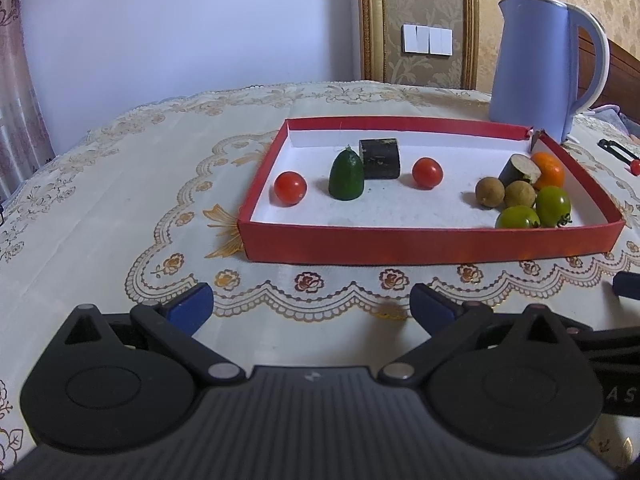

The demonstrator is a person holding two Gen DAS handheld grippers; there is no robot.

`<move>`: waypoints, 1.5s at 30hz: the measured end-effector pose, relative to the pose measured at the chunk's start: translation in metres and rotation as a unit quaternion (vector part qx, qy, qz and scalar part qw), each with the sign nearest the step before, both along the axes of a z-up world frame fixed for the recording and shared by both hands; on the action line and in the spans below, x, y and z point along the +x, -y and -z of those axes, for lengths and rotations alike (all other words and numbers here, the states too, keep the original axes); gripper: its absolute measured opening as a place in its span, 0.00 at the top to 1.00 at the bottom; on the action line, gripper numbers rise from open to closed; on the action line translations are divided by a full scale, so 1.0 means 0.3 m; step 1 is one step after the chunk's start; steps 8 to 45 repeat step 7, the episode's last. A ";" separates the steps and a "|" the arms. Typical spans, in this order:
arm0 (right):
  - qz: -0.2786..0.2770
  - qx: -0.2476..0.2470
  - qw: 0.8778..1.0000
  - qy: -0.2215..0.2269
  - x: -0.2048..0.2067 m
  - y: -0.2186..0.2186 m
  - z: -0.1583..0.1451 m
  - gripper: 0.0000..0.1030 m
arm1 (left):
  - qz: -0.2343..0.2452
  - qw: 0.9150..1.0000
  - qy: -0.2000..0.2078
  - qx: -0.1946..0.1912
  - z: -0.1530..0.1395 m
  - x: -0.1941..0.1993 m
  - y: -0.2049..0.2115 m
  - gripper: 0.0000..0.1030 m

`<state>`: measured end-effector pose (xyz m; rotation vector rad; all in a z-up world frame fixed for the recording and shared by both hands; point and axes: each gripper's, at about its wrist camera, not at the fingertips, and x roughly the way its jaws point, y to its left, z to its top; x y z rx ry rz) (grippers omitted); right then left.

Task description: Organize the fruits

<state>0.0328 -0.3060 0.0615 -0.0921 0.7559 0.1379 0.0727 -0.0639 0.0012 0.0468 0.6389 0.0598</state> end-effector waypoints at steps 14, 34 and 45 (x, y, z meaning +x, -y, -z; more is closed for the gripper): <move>0.000 0.000 1.000 0.000 0.000 0.001 0.000 0.00 | 0.003 1.000 -0.014 -0.010 0.005 0.010 -0.009 0.00; 0.000 0.000 1.000 0.000 0.000 0.001 0.000 0.00 | 0.003 1.000 -0.014 -0.010 0.005 0.010 -0.009 0.00; 0.000 0.000 1.000 0.000 0.000 0.001 0.000 0.00 | 0.003 1.000 -0.014 -0.010 0.005 0.010 -0.009 0.00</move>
